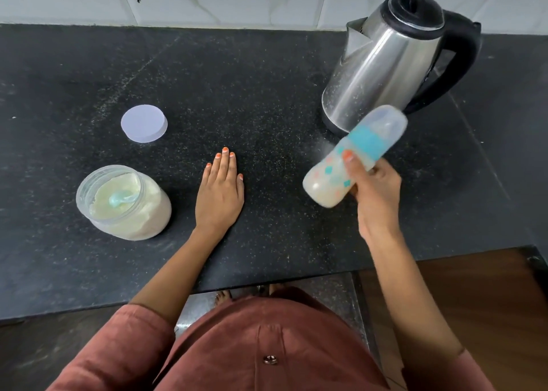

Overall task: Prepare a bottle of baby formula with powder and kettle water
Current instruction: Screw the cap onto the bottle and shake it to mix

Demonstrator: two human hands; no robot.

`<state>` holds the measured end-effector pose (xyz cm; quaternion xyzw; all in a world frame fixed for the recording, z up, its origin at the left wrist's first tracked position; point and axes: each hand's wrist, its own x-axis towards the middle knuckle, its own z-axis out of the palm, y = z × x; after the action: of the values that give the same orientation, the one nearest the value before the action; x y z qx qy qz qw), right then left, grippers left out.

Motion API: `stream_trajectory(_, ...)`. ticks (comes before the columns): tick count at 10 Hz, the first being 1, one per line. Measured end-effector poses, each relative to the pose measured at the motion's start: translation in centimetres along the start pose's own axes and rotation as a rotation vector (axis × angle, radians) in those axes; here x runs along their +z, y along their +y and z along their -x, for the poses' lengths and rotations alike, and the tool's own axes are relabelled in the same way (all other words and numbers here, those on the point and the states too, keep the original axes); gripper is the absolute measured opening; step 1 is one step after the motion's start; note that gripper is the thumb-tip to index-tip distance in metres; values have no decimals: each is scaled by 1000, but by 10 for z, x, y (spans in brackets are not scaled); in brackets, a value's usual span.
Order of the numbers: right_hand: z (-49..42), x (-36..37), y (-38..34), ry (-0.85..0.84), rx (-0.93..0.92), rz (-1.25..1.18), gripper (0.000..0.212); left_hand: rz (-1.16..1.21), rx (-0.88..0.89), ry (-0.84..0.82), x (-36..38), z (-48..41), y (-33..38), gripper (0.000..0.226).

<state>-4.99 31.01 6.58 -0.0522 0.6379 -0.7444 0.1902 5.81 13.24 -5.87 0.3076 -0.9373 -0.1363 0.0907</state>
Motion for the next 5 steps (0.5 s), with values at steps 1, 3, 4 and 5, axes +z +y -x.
stream_trajectory(1, 5, 5, 9, -39, 8, 42, 24, 0, -1, 2, 0, 0, 0, 47)
stream_trajectory(3, 12, 4, 12, -186, 74, 184, 24, 3, 0, 5, 0, 0, 0, 47)
stream_trajectory(4, -1, 6, 5, -1, 6, -31, 22, -4, -3, 4, 1, 0, -1, 47)
stream_trajectory(5, 11, 7, 16, -225, 44, 291, 26, -9, -3, -1, 0, 0, 0, 48)
